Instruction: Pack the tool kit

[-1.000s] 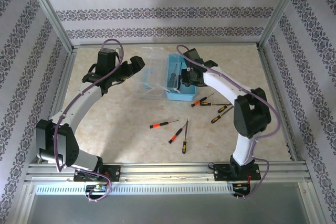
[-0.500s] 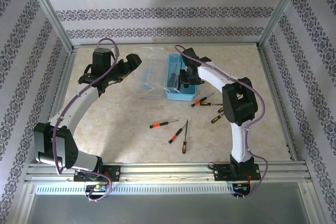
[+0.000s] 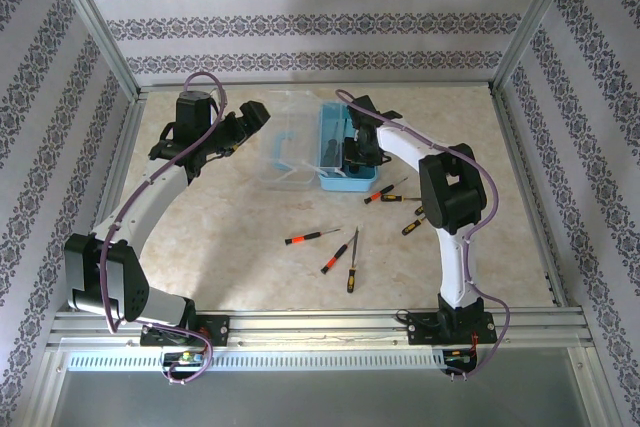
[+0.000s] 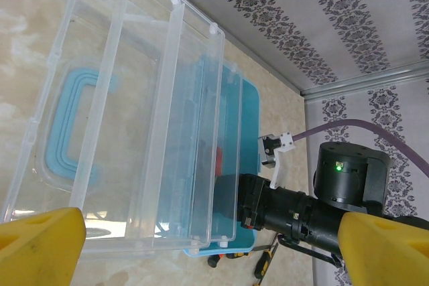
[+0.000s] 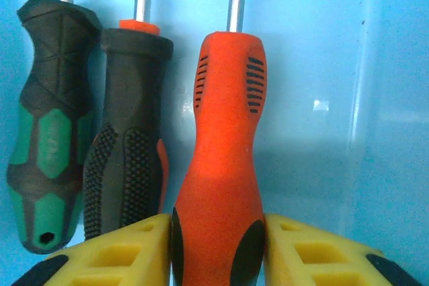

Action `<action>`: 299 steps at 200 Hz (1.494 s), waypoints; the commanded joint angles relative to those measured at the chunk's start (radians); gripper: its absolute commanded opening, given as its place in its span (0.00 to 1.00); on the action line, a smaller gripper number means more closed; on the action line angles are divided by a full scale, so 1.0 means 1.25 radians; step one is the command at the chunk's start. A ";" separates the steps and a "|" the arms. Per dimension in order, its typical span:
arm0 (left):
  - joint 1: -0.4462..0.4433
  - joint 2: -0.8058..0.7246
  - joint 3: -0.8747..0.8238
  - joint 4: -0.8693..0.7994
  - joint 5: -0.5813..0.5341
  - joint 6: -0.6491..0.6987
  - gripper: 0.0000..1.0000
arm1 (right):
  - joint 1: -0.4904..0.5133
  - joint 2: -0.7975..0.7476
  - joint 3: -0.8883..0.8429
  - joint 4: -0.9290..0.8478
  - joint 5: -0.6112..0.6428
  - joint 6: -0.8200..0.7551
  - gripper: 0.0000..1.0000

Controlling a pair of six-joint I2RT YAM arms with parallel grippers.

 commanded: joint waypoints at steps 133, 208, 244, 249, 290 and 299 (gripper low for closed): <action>0.009 -0.001 -0.028 0.058 0.020 -0.028 0.96 | 0.070 -0.483 -0.264 0.038 0.112 0.064 0.42; -0.046 -0.002 -0.036 0.078 0.034 -0.038 0.96 | 0.275 -0.867 -0.723 0.042 0.270 0.263 0.41; -0.048 0.003 -0.026 0.062 0.034 -0.028 0.96 | 0.338 -0.964 -0.815 -0.007 0.296 0.349 0.38; -0.047 0.001 -0.026 0.064 0.033 -0.028 0.96 | 0.344 -0.971 -0.819 -0.012 0.298 0.355 0.38; -0.048 -0.004 -0.026 0.065 0.033 -0.029 0.96 | 0.387 -0.936 -0.834 -0.001 0.304 0.391 0.37; -0.047 -0.004 -0.027 0.067 0.034 -0.031 0.96 | 0.398 -0.917 -0.833 0.013 0.306 0.395 0.37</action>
